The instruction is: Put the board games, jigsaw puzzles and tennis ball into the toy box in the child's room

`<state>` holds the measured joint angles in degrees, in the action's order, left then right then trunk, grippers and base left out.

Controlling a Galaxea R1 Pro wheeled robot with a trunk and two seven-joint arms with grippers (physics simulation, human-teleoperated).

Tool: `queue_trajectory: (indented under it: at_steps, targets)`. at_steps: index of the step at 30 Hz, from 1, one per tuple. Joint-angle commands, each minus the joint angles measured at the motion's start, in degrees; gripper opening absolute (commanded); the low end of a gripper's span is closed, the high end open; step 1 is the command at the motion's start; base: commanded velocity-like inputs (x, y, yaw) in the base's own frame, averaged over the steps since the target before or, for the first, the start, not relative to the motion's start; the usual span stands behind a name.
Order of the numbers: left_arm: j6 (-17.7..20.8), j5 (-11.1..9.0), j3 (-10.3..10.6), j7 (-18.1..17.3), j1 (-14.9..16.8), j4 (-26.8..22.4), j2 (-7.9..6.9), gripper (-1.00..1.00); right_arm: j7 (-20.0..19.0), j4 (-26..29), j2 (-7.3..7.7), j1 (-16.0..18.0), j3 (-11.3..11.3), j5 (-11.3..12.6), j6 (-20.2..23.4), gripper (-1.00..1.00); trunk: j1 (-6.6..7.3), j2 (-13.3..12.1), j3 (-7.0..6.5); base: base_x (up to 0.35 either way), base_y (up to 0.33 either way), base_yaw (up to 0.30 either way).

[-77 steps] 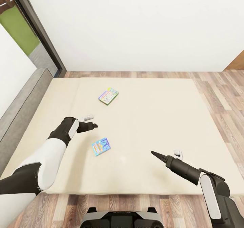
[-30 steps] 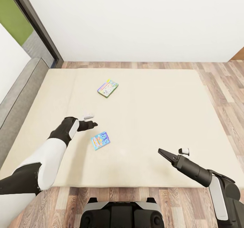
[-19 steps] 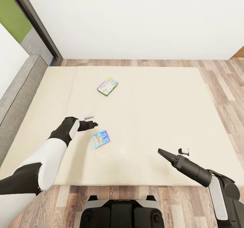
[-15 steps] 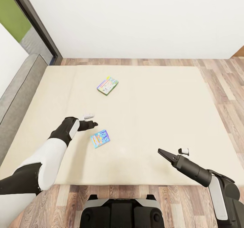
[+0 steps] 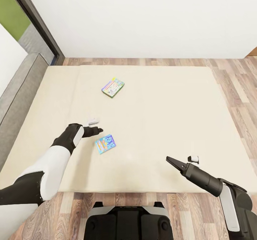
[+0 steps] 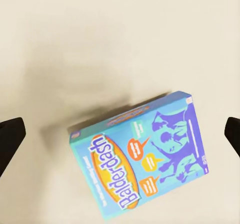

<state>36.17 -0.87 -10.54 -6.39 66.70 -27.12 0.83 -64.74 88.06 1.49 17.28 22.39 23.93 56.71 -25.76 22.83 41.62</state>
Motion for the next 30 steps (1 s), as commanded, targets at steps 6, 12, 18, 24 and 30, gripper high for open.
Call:
queue_trajectory:
  at_steps: [6, 12, 18, 24, 30]
  targets:
    - [0.34, -0.05, -0.36, -0.11, 0.02, -0.02, 0.05, 1.00, -0.15, 0.01, -0.01, 0.03, 0.02, 0.01, 0.17, 1.00, -0.03, 0.09, 0.63, 0.000, 0.000, 0.000]
    - [0.38, -0.09, -0.36, -0.18, 0.01, 0.01, 0.05, 1.00, -0.19, 0.01, -0.03, 0.03, 0.00, 0.00, 0.16, 1.00, -0.03, 0.09, 1.20, 0.000, 0.000, 0.000]
    - [0.39, -0.10, -0.36, -0.20, 0.01, 0.02, 0.05, 1.00, -0.21, 0.01, 0.00, 0.03, 0.01, -0.01, 0.15, 1.00, -0.03, 0.09, 1.77, 0.000, 0.000, 0.000]
    - [0.39, -0.11, -0.36, -0.20, 0.01, 0.02, 0.11, 1.00, -0.21, 0.01, 0.00, 0.03, 0.02, 0.04, 0.17, 1.00, -0.03, 0.09, 2.34, 0.000, 0.000, 0.000]
    - [0.39, -0.12, -0.36, -0.20, 0.01, 0.03, 0.14, 1.00, -0.21, 0.01, 0.00, 0.10, 0.02, 0.06, 0.29, 1.00, -0.03, 0.09, 2.91, 0.000, 0.000, 0.000]
